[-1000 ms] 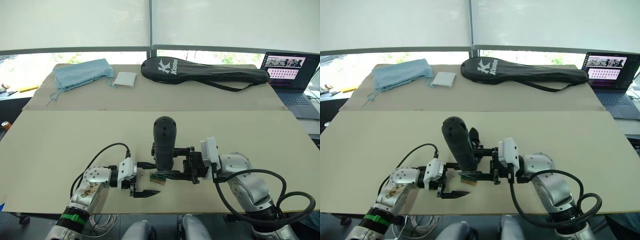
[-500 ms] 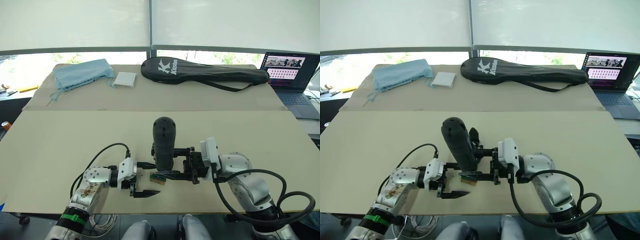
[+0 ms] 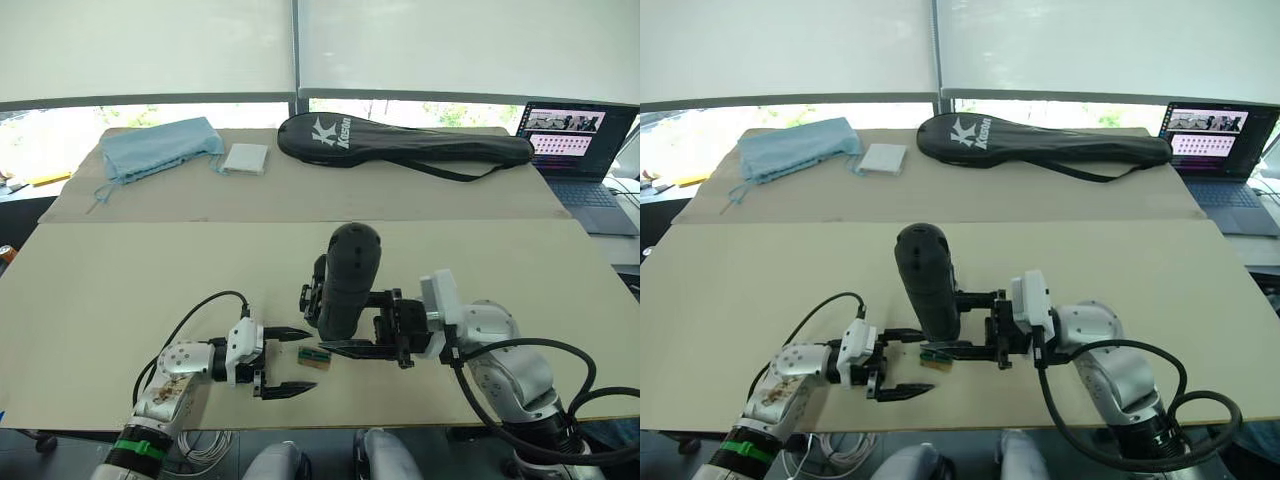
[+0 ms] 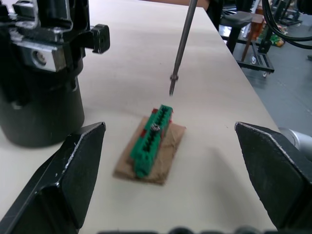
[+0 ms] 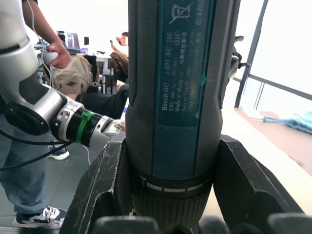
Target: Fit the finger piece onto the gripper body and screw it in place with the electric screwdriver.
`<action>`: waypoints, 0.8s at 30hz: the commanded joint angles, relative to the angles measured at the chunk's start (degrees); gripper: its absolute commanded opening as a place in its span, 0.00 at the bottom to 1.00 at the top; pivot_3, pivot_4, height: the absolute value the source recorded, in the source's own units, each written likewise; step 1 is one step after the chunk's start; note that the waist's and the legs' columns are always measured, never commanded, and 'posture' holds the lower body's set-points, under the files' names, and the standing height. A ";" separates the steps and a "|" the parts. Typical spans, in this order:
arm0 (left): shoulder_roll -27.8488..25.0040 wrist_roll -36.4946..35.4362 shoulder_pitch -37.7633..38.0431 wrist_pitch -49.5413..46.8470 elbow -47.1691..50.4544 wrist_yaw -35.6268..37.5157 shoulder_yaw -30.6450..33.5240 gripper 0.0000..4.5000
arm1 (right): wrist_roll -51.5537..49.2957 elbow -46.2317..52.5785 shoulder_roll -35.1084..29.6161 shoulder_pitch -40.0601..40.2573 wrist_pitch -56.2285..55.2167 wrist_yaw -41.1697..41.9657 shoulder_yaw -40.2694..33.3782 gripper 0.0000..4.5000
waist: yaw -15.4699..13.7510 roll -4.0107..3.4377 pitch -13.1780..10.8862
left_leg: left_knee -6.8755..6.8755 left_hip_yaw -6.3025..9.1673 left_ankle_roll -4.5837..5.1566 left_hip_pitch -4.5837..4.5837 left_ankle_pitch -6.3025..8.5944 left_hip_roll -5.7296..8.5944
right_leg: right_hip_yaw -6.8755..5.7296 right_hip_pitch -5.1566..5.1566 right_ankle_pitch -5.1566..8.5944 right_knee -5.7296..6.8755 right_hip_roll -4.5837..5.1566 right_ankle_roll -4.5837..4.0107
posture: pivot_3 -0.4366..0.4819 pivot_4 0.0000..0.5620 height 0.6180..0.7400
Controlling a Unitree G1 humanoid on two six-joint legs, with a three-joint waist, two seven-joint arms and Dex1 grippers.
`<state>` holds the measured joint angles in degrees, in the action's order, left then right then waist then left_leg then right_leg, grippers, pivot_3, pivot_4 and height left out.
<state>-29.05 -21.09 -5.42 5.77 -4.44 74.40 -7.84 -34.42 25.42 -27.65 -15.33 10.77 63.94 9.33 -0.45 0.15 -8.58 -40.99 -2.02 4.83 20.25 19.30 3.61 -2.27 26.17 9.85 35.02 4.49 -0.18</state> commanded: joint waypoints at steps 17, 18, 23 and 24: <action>-8.55 -20.53 -2.03 -22.03 21.24 -6.50 14.12 1.00 | -15.31 6.63 -7.50 -8.17 8.05 -3.55 -13.90 0.43 | -0.19 0.07 -0.07 | -0.02 0.00 0.04 0.03 0.03 0.01 | -0.03 -0.01 0.00 -0.02 0.00 0.00 | 0.48 0.27 1.00; -8.86 -21.22 -2.69 -23.05 21.25 -6.99 14.65 1.00 | -16.15 5.84 -7.92 -9.46 8.58 -3.95 -14.86 0.43 | -0.19 0.08 -0.08 | -0.02 0.00 0.03 0.03 0.03 0.01 | -0.03 -0.01 0.00 -0.01 0.00 0.00 | 0.48 0.27 1.00; -7.98 -20.69 -5.59 -24.67 18.27 -9.30 15.17 1.00 | -16.79 1.69 -8.37 -13.69 9.57 -4.00 -16.58 0.43 | -0.17 0.08 -0.08 | 0.01 0.00 0.00 0.01 0.00 0.02 | -0.05 -0.03 0.00 -0.04 -0.04 0.00 | 0.48 0.27 1.00; -7.52 -20.45 -6.25 -24.63 17.42 -9.73 15.21 1.00 | -16.52 0.61 -8.33 -14.53 9.63 -3.73 -16.55 0.43 | -0.17 0.08 -0.08 | 0.00 -0.01 -0.01 0.01 0.00 0.02 | -0.04 -0.03 0.00 -0.03 -0.04 0.00 | 0.48 0.27 1.00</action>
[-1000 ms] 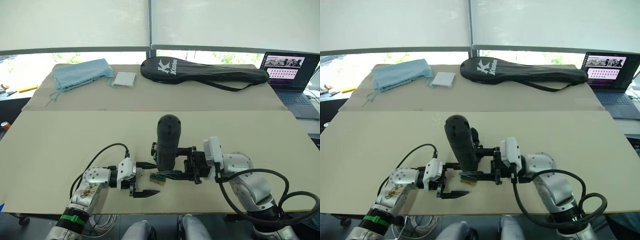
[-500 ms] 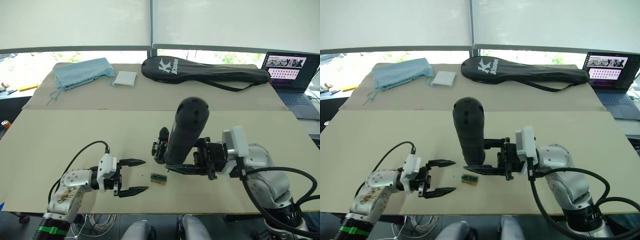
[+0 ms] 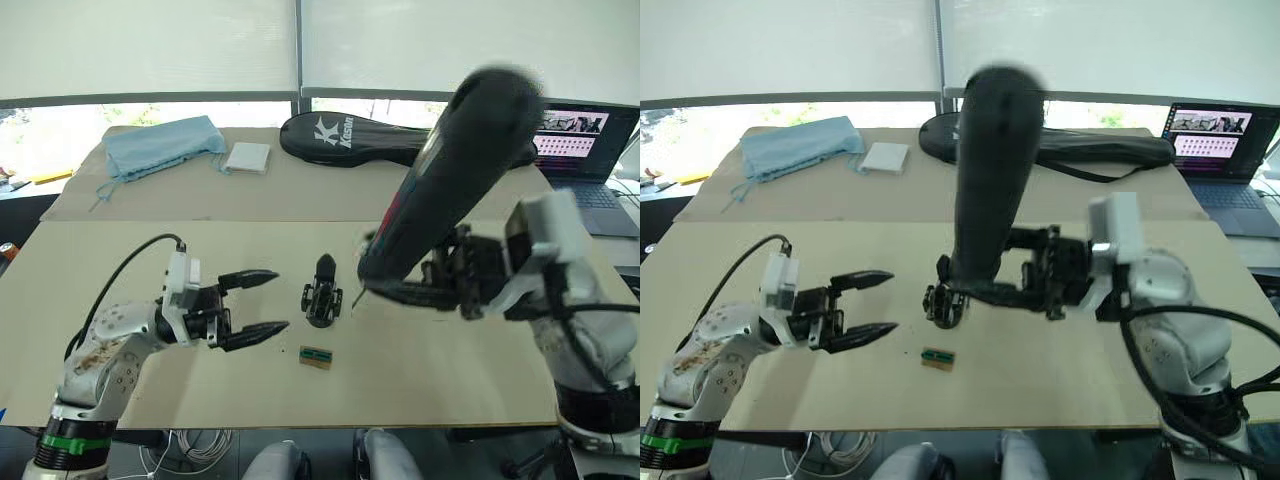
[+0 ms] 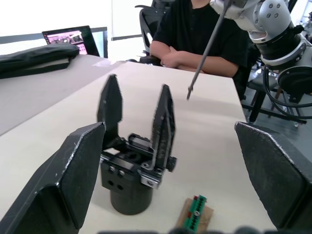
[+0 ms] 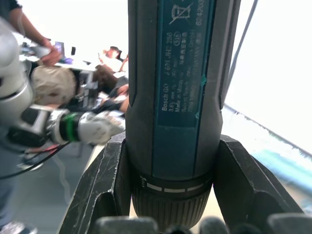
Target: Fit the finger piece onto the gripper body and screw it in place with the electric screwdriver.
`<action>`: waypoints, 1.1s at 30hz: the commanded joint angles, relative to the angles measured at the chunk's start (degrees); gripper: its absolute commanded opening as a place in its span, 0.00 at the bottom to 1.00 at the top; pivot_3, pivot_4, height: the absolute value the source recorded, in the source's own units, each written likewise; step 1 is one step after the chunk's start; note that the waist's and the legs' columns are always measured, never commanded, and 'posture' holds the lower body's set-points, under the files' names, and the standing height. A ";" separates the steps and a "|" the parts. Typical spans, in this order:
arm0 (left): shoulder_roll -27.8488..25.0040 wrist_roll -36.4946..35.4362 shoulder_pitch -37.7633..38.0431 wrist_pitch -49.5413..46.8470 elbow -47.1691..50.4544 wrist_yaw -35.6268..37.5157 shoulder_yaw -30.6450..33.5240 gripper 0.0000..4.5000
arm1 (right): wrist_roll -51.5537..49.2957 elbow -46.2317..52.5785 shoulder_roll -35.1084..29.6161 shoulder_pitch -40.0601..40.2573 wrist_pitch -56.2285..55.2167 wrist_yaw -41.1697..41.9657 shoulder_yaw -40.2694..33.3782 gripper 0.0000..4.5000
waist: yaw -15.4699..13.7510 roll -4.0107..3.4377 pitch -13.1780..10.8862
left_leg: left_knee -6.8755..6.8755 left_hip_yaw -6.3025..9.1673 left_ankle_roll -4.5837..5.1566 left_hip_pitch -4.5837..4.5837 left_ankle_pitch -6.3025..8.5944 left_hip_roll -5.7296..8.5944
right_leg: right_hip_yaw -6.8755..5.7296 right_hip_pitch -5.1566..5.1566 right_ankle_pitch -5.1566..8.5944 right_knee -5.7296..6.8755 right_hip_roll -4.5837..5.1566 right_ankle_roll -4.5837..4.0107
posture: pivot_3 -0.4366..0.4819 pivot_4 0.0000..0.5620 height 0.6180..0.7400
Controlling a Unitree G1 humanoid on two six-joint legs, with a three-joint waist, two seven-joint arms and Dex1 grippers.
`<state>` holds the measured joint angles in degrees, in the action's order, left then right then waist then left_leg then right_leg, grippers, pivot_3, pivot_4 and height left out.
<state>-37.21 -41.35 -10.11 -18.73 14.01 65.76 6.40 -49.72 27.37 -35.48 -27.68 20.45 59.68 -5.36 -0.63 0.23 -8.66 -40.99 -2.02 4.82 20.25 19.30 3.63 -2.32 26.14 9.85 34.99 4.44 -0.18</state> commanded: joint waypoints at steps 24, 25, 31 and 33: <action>2.22 7.46 -1.25 9.96 -12.10 6.34 0.34 1.00 | 4.74 -12.66 11.26 -14.07 2.83 -1.10 6.56 0.43 | 0.64 -0.02 -0.01 | -0.01 -0.02 -0.07 0.02 -0.05 0.04 | -0.10 0.05 0.00 0.03 -0.02 0.00 | 0.48 0.27 1.00; 2.26 8.02 -0.73 10.84 -12.64 6.93 0.17 1.00 | 5.34 -13.08 11.72 -13.97 2.55 -0.91 7.14 0.43 | 0.72 -0.02 -0.01 | 0.00 -0.02 -0.08 0.01 -0.05 0.04 | -0.13 0.05 0.00 0.02 -0.03 0.00 | 0.48 0.27 1.00; 3.14 10.08 0.81 13.96 -14.45 8.74 -0.97 1.00 | 7.56 -15.56 13.37 -14.33 2.32 0.16 8.79 0.43 | 0.92 -0.02 -0.01 | 0.00 -0.02 -0.10 0.01 -0.06 0.05 | -0.26 0.06 0.00 0.03 -0.03 0.00 | 0.48 0.27 1.00; 3.72 10.60 0.84 14.65 -14.90 8.63 -1.43 1.00 | 8.41 -16.41 13.99 -14.42 2.22 0.52 9.32 0.43 | 0.93 -0.02 -0.01 | -0.01 -0.02 -0.09 0.01 -0.06 0.05 | -0.30 0.05 0.00 0.03 -0.02 0.00 | 0.48 0.27 1.00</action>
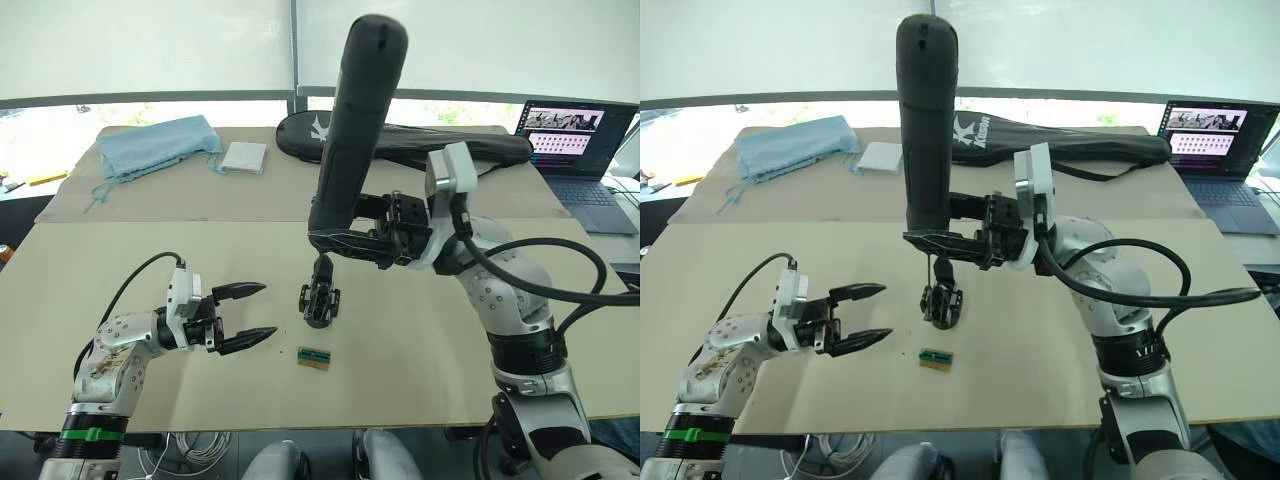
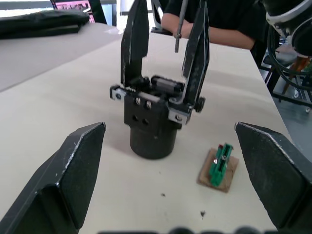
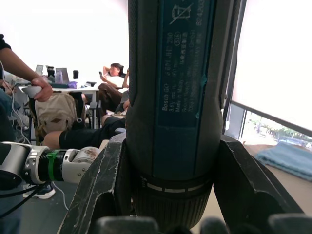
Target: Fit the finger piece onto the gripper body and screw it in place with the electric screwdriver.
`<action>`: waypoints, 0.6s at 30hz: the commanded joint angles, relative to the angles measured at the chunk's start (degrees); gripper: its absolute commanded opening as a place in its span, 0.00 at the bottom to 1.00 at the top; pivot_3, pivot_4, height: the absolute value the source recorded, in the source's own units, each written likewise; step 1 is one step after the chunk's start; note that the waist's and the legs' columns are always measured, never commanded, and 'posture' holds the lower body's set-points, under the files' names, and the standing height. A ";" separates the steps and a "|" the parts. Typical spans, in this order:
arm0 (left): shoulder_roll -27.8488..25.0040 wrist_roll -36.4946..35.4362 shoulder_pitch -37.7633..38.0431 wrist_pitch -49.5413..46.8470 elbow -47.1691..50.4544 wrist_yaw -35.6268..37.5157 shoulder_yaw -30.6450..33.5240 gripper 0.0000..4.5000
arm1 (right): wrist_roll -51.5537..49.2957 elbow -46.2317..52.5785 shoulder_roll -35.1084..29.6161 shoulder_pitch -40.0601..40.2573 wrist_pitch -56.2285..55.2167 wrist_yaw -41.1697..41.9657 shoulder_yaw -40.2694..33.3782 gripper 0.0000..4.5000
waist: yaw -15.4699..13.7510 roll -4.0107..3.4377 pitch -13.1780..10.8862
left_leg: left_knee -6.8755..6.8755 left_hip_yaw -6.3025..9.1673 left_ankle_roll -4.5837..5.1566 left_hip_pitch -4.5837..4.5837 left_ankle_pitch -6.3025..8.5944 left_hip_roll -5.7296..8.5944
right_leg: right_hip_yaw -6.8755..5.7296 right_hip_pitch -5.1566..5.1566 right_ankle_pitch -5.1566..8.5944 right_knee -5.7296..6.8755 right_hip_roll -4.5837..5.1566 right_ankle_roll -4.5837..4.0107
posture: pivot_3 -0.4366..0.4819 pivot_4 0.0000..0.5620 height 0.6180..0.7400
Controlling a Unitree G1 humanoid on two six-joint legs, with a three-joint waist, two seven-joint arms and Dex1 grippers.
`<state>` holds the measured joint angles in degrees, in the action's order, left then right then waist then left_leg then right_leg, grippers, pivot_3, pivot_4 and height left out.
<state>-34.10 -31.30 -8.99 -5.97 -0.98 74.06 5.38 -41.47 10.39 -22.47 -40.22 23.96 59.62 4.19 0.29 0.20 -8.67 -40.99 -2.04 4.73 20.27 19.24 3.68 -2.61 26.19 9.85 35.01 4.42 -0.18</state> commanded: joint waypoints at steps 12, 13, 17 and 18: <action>3.79 1.83 -1.31 3.46 -1.86 -0.12 -2.31 1.00 | 3.82 -2.51 2.46 -2.27 -1.96 2.78 0.33 0.43 | 0.38 0.00 0.00 | 0.00 0.00 0.00 0.00 0.00 0.00 | -0.02 0.01 0.00 0.02 0.00 0.00 | 0.48 0.27 1.00; 3.98 1.87 -1.35 3.44 -1.86 -0.17 -2.40 1.00 | 3.85 -2.41 2.58 -2.14 -1.94 2.82 0.34 0.43 | 0.39 0.00 0.00 | 0.01 0.00 0.00 0.00 0.00 0.00 | -0.02 0.02 0.00 0.02 0.00 0.00 | 0.48 0.27 1.00; 4.53 2.07 -1.45 3.39 -1.83 -0.36 -2.71 1.00 | 3.85 -1.87 3.10 -1.80 -1.77 2.68 0.41 0.43 | 0.40 0.00 0.00 | 0.00 0.00 0.00 0.00 0.00 0.00 | -0.01 0.02 0.00 0.02 0.00 0.00 | 0.48 0.27 1.00; 4.65 2.12 -1.46 3.40 -1.79 -0.43 -2.80 1.00 | 3.83 -1.73 3.22 -1.76 -1.70 2.59 0.39 0.43 | 0.40 0.00 0.00 | 0.00 0.00 0.00 0.00 0.00 0.00 | 0.00 0.02 0.00 0.02 0.00 0.00 | 0.48 0.27 1.00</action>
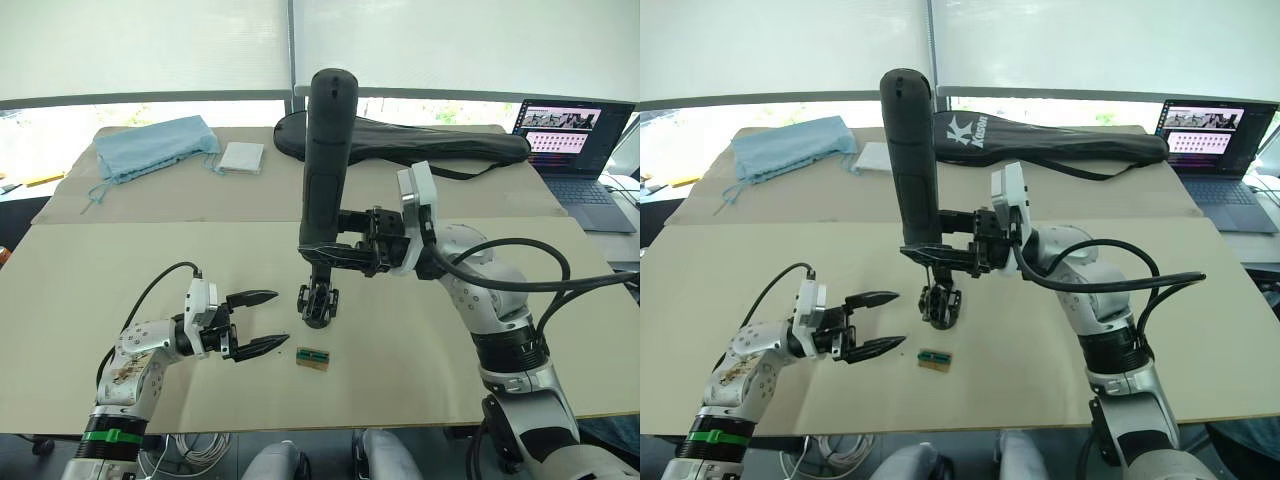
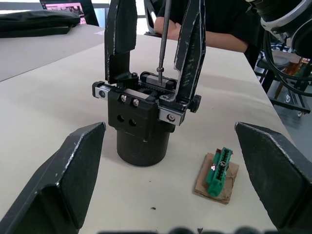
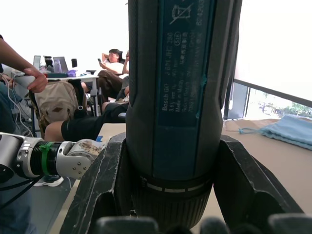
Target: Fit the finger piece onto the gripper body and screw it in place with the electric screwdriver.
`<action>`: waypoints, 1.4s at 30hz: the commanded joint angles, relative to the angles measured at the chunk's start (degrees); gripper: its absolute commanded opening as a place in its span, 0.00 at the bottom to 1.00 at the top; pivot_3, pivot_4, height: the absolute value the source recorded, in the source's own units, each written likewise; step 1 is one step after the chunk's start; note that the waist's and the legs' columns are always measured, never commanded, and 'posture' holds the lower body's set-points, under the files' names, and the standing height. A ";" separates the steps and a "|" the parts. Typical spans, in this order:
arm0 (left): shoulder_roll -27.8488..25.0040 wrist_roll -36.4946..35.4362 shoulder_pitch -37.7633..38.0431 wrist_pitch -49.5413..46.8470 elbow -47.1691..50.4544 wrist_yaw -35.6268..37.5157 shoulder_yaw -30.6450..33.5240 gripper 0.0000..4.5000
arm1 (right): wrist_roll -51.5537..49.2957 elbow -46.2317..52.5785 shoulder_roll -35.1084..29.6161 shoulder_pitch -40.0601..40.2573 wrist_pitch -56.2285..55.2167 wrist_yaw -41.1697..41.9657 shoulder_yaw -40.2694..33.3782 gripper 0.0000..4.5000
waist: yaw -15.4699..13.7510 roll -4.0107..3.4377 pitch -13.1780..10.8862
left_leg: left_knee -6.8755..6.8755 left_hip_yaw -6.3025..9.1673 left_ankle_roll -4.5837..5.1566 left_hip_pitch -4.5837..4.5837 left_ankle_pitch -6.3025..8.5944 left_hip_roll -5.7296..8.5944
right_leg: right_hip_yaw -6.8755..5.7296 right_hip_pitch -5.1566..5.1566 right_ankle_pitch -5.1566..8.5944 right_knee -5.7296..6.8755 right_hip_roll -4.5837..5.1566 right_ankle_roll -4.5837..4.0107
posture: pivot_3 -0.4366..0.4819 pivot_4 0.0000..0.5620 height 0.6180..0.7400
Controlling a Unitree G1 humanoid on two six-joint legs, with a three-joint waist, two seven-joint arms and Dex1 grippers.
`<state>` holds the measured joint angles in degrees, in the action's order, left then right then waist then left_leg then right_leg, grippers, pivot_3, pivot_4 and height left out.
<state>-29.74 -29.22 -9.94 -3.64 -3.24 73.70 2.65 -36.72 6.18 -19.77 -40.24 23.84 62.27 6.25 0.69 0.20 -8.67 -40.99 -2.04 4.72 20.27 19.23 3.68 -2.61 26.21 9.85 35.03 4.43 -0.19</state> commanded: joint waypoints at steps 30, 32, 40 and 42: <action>0.11 0.37 0.85 0.92 1.64 -1.16 -0.67 1.00 | 0.33 4.18 0.73 1.04 -1.72 -0.17 -0.42 0.43 | -0.02 0.00 0.00 | 0.01 0.00 0.00 0.00 0.00 0.00 | 0.16 0.00 0.00 0.00 0.01 0.00 | 0.48 0.27 1.00; 0.16 0.31 0.79 0.81 1.84 -1.24 -0.74 1.00 | 0.53 4.17 0.83 1.39 -1.88 0.04 -0.46 0.43 | -0.02 0.00 0.00 | 0.01 0.01 0.00 0.00 0.00 0.00 | 0.20 0.00 0.00 0.00 0.01 0.00 | 0.48 0.27 1.00; 0.40 0.15 0.67 0.34 2.68 -1.80 -0.99 1.00 | 1.07 4.04 0.98 2.23 -2.30 0.74 -0.61 0.43 | 0.00 0.00 0.00 | 0.01 0.00 0.00 0.00 0.00 0.00 | 0.22 0.01 0.00 0.00 0.01 0.00 | 0.48 0.27 1.00; 0.46 0.12 0.61 0.22 2.89 -2.03 -1.08 1.00 | 1.13 3.98 0.96 2.32 -2.35 0.82 -0.63 0.43 | -0.01 0.00 0.00 | 0.01 0.01 0.00 0.00 0.00 0.00 | 0.24 0.01 0.00 0.00 0.01 0.00 | 0.48 0.27 1.00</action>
<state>-29.13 -29.06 -8.82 -3.74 -2.59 71.95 1.53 -34.93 7.52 -19.15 -37.39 23.79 62.57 6.54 0.68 0.20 -8.67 -40.98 -2.03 4.73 20.27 19.24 3.68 -2.38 26.22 9.85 35.03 4.44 -0.19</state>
